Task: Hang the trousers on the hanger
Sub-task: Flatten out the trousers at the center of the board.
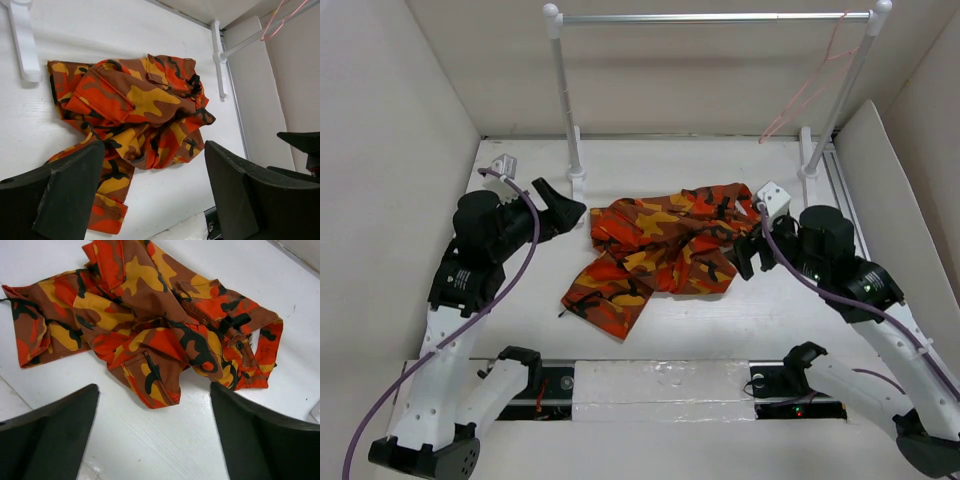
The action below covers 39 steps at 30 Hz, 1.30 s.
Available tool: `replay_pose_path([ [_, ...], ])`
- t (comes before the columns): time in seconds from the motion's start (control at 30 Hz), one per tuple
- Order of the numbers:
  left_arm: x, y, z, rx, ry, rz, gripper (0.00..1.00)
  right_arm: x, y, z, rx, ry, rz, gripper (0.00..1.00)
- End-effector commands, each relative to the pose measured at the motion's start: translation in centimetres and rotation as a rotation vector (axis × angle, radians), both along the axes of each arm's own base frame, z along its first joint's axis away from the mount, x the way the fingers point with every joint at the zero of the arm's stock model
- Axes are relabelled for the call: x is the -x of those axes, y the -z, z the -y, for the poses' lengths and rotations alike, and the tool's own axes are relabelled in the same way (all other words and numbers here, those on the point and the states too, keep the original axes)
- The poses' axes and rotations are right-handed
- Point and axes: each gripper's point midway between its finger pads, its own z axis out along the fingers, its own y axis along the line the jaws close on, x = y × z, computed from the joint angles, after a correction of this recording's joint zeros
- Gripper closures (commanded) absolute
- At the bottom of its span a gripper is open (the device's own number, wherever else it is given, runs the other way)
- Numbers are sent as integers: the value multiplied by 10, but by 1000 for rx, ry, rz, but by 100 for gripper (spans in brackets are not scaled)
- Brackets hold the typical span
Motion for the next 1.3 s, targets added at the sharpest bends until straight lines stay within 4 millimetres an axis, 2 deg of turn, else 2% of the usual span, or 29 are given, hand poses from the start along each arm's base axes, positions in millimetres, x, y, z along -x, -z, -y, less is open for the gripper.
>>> replay_pose_path([
  [0.0,-6,-15,7,39,22,59,24,-1,-23,-6,-95,-11,57,11],
  [0.03,-8,-18,7,42,22,67,33,2,-31,-5,-113,-14,83,59],
  [0.07,-7,-18,10,46,43,71,41,2,-39,-3,-134,-1,112,73],
  [0.1,-10,-9,17,53,75,52,85,4,-46,3,-161,34,127,93],
  [0.13,-10,-9,17,53,75,52,85,6,-48,4,-166,34,135,99],
  [0.17,-12,-2,21,66,92,38,97,4,-49,12,-163,76,141,100],
  [0.3,-24,17,43,135,193,-18,100,-6,-41,39,-119,243,130,100],
  [0.33,-30,24,41,98,186,-19,100,-11,-33,43,-94,276,105,100],
  [0.37,-47,51,30,21,111,-61,100,-27,-5,51,-26,365,18,100],
  [0.43,-53,64,24,-19,86,-93,100,-37,11,60,4,413,-22,100],
  [0.5,-79,90,21,-161,38,-132,100,-61,41,62,32,431,-116,98],
  [0.53,-89,94,28,-242,14,-132,100,-69,53,66,26,442,-153,90],
  [0.57,-95,130,52,-477,-2,-168,100,-82,56,73,-26,455,-169,85],
  [0.6,-111,97,74,-520,-25,-97,100,-93,67,77,-47,467,-204,78],
  [0.63,-108,103,78,-612,-34,-149,100,-97,76,80,-91,484,-239,63],
  [0.67,-116,65,104,-581,-63,-88,100,-104,76,88,-145,496,-249,56],
  [0.7,-118,71,117,-585,-53,-107,96,-107,83,92,-157,509,-268,48],
  [0.73,-116,62,125,-552,-53,-84,85,-108,89,97,-164,526,-278,39],
  [0.8,-89,64,135,-438,-9,-82,71,-105,113,110,-181,562,-322,34],
  [0.83,-81,60,141,-363,7,-60,59,-103,123,114,-188,573,-339,30],
  [0.87,-60,104,136,-374,36,-136,53,-99,142,116,-202,580,-369,29],
  [0.9,-46,119,133,-348,42,-170,48,-99,151,123,-213,601,-376,27],
  [0.93,-32,113,127,-245,20,-185,46,-98,161,124,-225,601,-387,23],
  [0.97,-11,159,113,-269,23,-278,45,-100,173,122,-244,588,-399,22],
  [1.03,16,173,104,-168,3,-346,40,-104,185,124,-246,588,-411,18],
  [1.07,33,206,90,-190,-8,-413,39,-111,194,121,-273,585,-432,18],
  [1.17,63,233,76,-147,-19,-487,29,-133,202,117,-336,579,-415,16],
  [1.2,67,238,74,-140,-19,-500,25,-136,217,116,-342,583,-455,15],
  [1.27,77,254,73,-144,-3,-547,18,-153,214,111,-394,562,-434,12],
])
